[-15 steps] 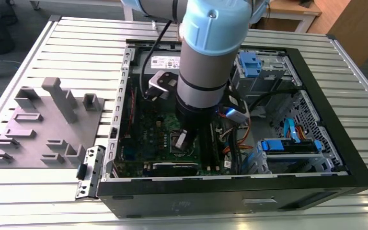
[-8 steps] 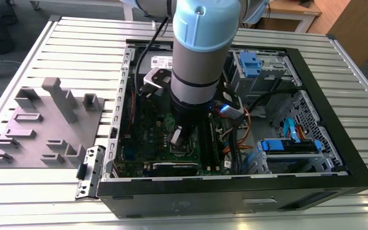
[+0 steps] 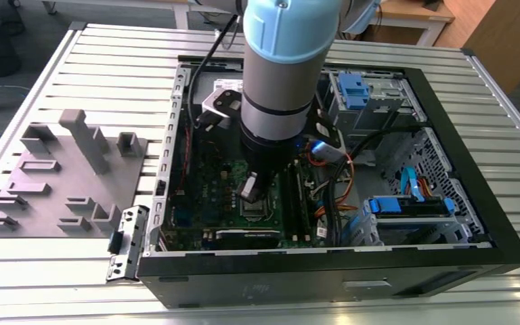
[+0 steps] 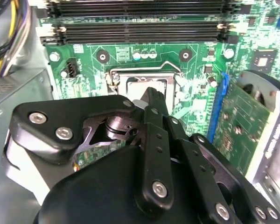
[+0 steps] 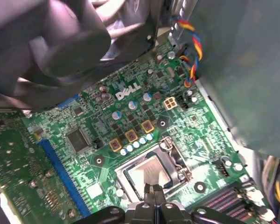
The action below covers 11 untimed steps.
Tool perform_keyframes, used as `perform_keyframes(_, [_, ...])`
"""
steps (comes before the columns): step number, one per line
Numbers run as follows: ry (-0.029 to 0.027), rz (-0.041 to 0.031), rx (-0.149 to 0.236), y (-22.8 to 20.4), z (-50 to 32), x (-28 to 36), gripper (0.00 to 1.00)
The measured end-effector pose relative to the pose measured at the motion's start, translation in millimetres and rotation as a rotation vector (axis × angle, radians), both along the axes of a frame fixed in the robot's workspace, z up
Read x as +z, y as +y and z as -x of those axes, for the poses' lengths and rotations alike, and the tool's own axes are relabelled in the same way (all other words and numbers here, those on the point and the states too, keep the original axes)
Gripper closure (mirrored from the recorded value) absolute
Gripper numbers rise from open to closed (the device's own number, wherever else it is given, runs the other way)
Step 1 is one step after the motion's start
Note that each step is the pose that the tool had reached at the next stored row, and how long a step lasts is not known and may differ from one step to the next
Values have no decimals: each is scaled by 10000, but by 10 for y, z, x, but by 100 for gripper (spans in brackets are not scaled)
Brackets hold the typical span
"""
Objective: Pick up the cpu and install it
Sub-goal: 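Install the first cpu locking lever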
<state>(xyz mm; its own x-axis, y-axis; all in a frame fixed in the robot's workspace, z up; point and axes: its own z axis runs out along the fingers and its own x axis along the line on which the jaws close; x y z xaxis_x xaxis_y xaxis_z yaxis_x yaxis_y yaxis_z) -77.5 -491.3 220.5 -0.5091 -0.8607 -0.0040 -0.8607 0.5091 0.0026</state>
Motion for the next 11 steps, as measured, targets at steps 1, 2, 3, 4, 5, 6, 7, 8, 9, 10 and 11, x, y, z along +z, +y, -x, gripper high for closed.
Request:
perform_keyframes(1, [0,-1,1,0,0,24,89])
perform_keyframes(2, [0,-2,1,0,-1,51,89])
perform_keyframes(3, [0,-1,1,1,-1,80,89])
perform_keyframes(4, [0,0,0,1,0,99,89])
perform_keyframes(5, [-1,-3,1,1,-1,101,89])
perform_keyframes(6, [-2,-3,1,1,-1,101,89])
perform_keyframes(7, [-2,-4,1,1,-1,101,89])
perform_keyframes(8, [-1,-2,1,1,-1,103,89])
perform_keyframes(9, [-1,-2,1,1,0,103,89])
perform_keyframes(10, [-1,-2,1,1,-1,103,89])
perform_keyframes(11, [-1,-2,1,1,-1,103,89])
